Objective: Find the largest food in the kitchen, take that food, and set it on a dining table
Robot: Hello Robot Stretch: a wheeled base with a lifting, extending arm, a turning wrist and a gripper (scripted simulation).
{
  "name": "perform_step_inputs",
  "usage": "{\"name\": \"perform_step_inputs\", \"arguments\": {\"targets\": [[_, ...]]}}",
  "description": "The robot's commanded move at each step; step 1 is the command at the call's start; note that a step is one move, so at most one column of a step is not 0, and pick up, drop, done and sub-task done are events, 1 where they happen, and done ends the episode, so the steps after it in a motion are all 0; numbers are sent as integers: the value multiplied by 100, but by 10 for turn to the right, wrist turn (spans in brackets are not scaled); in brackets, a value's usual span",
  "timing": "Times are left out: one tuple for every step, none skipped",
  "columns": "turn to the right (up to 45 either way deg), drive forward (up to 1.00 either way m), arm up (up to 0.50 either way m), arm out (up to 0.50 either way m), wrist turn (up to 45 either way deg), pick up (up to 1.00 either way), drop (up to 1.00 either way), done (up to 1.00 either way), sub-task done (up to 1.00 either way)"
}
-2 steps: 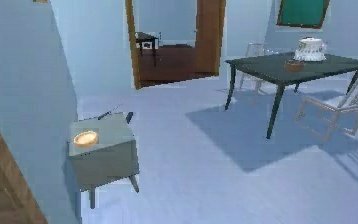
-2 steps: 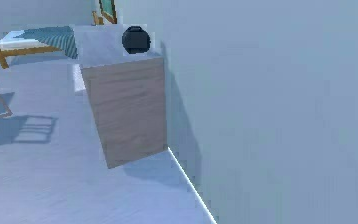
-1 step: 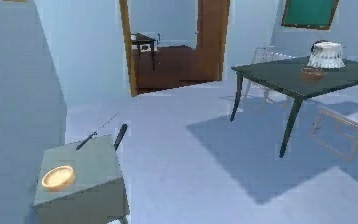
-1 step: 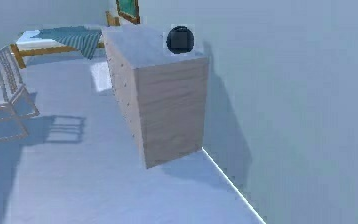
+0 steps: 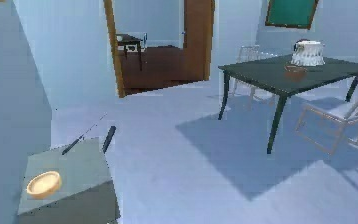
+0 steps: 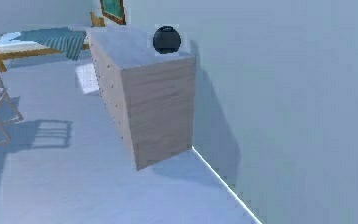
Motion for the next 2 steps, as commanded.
{"name": "perform_step_inputs", "arguments": {"targets": [[0, 80, 0, 0, 0, 0, 0, 0, 0], [-30, 0, 0, 0, 0, 0, 0, 0, 0]]}}
